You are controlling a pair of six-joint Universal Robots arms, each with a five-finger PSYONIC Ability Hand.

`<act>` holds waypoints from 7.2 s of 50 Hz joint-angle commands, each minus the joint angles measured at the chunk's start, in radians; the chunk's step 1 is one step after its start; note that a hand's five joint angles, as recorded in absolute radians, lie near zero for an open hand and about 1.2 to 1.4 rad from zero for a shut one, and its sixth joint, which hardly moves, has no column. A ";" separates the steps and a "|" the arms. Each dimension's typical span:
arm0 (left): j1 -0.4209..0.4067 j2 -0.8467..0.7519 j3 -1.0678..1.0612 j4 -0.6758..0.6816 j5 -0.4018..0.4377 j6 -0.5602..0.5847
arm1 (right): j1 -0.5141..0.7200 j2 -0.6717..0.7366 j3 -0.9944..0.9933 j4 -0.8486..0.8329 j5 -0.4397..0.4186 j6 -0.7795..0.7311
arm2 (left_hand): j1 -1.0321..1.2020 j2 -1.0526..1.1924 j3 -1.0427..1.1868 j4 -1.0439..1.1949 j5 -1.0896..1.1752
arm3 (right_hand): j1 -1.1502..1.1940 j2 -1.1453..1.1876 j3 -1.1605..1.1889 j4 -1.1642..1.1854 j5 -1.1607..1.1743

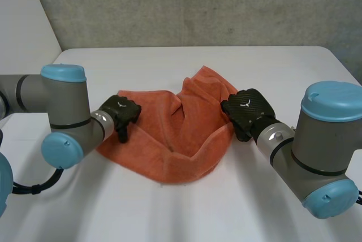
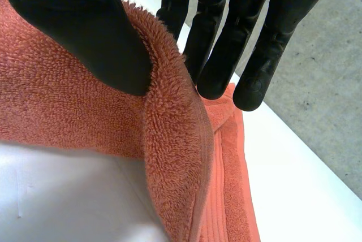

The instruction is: Fold the laundry

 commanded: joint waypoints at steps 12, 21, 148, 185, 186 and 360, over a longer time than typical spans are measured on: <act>-0.001 -0.049 0.071 -0.058 0.013 -0.001 | 0.001 0.030 0.001 0.000 0.000 -0.016 | -0.050 -0.042 -0.043 -0.039 -0.038 | 0.408 0.214 0.209 0.203 0.231; 0.000 -0.060 0.082 -0.064 0.011 -0.002 | 0.004 0.031 0.001 0.000 0.000 -0.018 | 0.079 0.087 0.086 0.090 0.091 | 0.408 0.214 0.209 0.203 0.231; 0.129 0.568 -0.751 0.728 -0.019 -0.291 | -0.260 -0.134 0.030 0.242 -0.098 0.088 | 0.783 0.791 0.790 0.795 0.796 | -0.686 -0.880 -0.886 -0.891 -0.863; 0.229 0.557 -0.734 0.729 -0.016 -0.292 | -0.501 0.137 0.062 0.054 -0.385 -0.239 | 0.783 0.791 0.790 0.795 0.796 | -0.228 -0.422 -0.428 -0.433 -0.405; 0.229 0.557 -0.734 0.729 -0.016 -0.292 | -0.501 0.137 0.062 0.054 -0.385 -0.239 | 0.783 0.791 0.790 0.795 0.796 | -0.228 -0.422 -0.428 -0.433 -0.405; 0.169 0.215 -0.463 0.772 -0.016 -0.314 | -0.346 0.271 -0.349 0.169 -0.064 -0.094 | 0.783 0.791 0.790 0.795 0.796 | 0.408 0.214 0.209 0.203 0.231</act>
